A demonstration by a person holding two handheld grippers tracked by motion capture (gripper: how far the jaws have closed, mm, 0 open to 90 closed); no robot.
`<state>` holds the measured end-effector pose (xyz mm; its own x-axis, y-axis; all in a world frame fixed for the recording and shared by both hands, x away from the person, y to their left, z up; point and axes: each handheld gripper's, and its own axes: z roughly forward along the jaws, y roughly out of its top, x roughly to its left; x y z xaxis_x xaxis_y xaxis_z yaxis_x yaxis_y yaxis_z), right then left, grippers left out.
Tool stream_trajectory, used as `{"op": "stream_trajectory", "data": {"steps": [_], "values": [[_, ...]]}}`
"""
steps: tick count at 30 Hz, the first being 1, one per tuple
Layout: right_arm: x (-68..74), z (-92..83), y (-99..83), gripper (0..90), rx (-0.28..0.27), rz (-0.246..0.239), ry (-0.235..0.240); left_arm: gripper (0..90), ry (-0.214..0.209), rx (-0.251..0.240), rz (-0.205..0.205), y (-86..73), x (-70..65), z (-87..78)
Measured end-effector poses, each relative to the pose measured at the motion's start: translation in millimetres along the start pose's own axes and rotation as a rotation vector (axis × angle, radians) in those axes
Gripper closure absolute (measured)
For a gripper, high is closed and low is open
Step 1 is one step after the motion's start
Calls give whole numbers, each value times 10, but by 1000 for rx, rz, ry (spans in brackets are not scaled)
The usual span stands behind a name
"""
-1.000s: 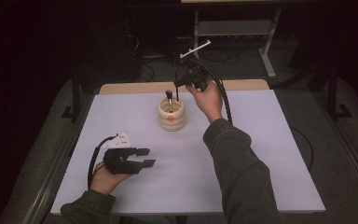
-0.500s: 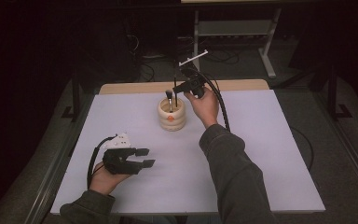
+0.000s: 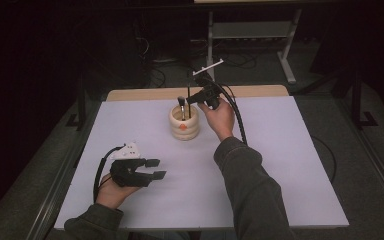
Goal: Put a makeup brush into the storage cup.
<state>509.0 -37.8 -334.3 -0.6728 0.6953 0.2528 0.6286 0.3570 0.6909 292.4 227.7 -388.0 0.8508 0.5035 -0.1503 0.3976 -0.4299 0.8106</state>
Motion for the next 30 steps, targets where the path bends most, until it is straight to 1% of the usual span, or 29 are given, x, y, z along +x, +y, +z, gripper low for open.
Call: {"op": "stream_trajectory", "data": {"steps": [1,2,3,6,7,8,9,10,11,12,14,15,16,17,18,19,20,22,23,25,26,28,30], "values": [[7,7,-9,841,-5,10,2,487,0,2,-1,-1,0,1],[-1,14,-17,840,-6,-3,2,486,-2,5,-3,-2,0,2],[9,17,-19,840,-2,3,1,486,-2,7,-3,-3,0,2],[18,35,-27,840,-10,-6,3,486,-3,6,-2,-3,-1,3],[34,33,-25,839,-8,7,3,486,-3,6,-3,-3,0,2],[29,40,-29,839,-11,-9,2,486,-3,6,-3,-3,1,2],[34,44,-31,839,-8,-10,3,486,-2,4,-6,-5,0,3],[53,44,-32,839,-1,6,6,486,-3,6,-7,-6,-1,3],[55,55,-40,839,-2,6,8,486,-4,6,-8,-7,-2,4],[41,69,-56,838,-11,-17,3,486,-1,7,1,-5,4,3],[60,82,-78,839,-4,8,13,486,-2,6,-2,-6,2,6],[61,98,-91,838,-3,6,8,486,-2,7,-3,-6,2,6],[50,112,-108,837,-2,-12,1,486,-2,6,1,-7,5,8],[52,120,-117,835,1,-5,1,486,-3,7,2,-7,7,8],[42,127,-128,800,1,-13,-4,486,-2,7,2,-8,7,9],[40,126,-134,769,1,-10,-12,486,-2,7,4,-8,8,9],[54,122,-136,764,1,15,-8,485,-2,7,4,-8,9,10],[42,116,-148,744,1,-7,-10,485,-1,10,10,-10,15,10],[41,109,-153,739,-5,-12,-11,484,-2,10,2,-15,12,12],[51,74,-157,731,-8,-3,-4,483,0,12,2,-16,14,12],[46,55,-160,727,-12,-13,-1,481,-1,11,-1,-16,10,13],[63,13,-164,711,-20,-2,9,479,2,11,5,-14,13,11],[72,-26,-175,699,-22,-6,14,478,9,12,6,-14,13,9]]}}
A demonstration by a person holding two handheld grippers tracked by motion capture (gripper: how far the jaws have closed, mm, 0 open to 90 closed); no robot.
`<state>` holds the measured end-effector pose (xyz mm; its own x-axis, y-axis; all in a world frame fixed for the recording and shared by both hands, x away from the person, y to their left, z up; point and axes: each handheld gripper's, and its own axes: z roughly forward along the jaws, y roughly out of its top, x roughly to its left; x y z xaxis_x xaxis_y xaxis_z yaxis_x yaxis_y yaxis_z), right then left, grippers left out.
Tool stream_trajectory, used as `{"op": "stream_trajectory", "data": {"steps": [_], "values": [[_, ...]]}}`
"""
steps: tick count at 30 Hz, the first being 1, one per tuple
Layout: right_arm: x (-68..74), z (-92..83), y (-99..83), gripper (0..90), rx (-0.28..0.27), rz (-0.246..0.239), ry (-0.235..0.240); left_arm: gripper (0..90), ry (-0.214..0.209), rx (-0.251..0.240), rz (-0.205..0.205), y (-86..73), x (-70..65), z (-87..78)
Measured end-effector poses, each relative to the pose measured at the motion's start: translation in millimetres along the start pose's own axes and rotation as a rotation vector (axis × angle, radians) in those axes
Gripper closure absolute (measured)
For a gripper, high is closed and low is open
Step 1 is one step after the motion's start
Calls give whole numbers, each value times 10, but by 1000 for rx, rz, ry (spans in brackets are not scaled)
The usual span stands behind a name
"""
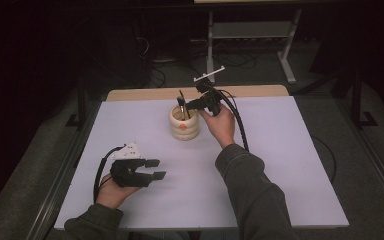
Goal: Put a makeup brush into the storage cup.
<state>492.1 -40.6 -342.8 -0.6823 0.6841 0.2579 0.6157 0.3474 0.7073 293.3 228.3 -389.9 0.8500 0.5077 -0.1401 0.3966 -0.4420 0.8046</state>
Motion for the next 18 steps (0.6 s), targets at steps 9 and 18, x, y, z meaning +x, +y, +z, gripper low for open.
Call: {"op": "stream_trajectory", "data": {"steps": [9,18], "values": [[-49,-201,-122,594,-10,-15,29,443,18,0,-15,2,14,0],[-119,-389,-252,494,-32,-14,42,398,31,10,-14,2,28,1]]}}
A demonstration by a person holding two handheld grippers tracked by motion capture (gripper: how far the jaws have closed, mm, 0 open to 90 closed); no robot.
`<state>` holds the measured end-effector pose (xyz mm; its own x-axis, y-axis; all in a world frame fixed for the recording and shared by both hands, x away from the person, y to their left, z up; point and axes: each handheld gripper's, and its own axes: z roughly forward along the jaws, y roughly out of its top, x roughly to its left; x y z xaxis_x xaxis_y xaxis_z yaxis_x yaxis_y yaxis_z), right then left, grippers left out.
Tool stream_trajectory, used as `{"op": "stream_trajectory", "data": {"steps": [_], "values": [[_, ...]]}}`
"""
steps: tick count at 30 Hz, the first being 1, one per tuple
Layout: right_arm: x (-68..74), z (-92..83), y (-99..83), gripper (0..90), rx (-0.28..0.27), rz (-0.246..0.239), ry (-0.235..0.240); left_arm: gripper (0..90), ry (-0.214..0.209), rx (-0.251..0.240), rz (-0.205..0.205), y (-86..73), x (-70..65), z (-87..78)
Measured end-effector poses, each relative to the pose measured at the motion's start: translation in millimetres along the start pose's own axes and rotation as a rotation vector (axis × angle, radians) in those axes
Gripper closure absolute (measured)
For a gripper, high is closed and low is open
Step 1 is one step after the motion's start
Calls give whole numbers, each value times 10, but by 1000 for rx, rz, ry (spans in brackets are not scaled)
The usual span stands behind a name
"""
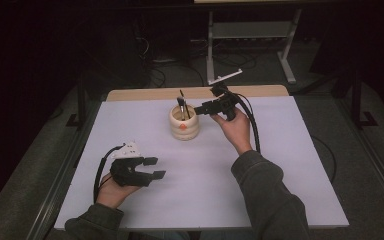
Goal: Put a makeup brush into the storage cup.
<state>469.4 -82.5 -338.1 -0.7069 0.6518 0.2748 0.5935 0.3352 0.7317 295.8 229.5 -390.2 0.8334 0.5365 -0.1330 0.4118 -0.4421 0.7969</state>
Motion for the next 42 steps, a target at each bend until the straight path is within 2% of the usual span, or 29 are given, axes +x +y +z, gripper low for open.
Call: {"op": "stream_trajectory", "data": {"steps": [3,4,5,8,13,15,18,21,22,27,34,42], "values": [[-34,-59,-52,453,-11,0,8,379,6,-6,-5,1,7,2],[-32,-79,-63,436,-3,16,9,371,5,-9,-11,2,7,3],[-55,-88,-82,428,-10,2,9,366,7,-11,-19,1,5,5],[-53,-149,-131,393,-18,13,4,349,17,-12,-17,4,14,4],[-78,-207,-200,359,-23,-8,-7,324,23,-5,-21,-4,20,1],[-77,-245,-249,344,-21,-1,-15,318,27,-32,-43,-2,-3,10],[-90,-267,-297,324,-23,-11,-23,308,34,-12,-22,-2,14,2],[-94,-289,-329,303,-17,-2,-12,305,39,-16,-23,1,6,0],[-106,-291,-342,301,-23,-20,-17,302,39,-17,-24,0,8,2],[-83,-329,-393,287,-24,-20,-18,285,37,-17,-32,-3,12,16],[-80,-357,-495,281,-30,-47,-22,274,39,-14,-33,-3,6,21],[-75,-408,-600,270,-45,-35,-7,249,51,-17,-25,-5,6,18]]}}
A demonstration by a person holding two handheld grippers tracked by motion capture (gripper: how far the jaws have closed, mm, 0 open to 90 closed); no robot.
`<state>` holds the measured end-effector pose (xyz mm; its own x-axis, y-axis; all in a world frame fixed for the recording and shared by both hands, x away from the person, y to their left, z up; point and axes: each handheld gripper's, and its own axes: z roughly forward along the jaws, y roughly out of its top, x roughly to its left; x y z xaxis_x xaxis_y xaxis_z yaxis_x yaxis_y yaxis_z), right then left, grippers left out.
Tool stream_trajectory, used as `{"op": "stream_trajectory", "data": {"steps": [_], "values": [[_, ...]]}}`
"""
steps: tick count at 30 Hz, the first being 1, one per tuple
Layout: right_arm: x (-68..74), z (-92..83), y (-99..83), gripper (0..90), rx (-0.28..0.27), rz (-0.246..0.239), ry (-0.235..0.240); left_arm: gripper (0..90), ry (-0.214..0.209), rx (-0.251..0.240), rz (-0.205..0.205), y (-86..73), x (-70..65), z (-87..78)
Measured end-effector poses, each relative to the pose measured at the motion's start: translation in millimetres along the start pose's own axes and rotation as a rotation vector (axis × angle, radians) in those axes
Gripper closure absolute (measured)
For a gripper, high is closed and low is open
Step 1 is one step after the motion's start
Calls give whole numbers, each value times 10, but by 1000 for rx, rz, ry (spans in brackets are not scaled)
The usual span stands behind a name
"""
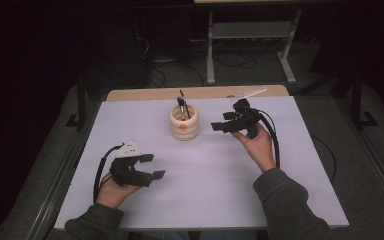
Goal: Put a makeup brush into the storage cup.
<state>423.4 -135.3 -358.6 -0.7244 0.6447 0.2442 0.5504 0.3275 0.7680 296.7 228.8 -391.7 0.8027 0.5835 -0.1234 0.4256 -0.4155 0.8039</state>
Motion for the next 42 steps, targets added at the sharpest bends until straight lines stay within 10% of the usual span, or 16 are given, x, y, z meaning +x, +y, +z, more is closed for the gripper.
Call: {"op": "stream_trajectory", "data": {"steps": [42], "values": [[80,-270,-515,183,-2,-23,-23,221,23,-4,-15,-30,31,-5]]}}
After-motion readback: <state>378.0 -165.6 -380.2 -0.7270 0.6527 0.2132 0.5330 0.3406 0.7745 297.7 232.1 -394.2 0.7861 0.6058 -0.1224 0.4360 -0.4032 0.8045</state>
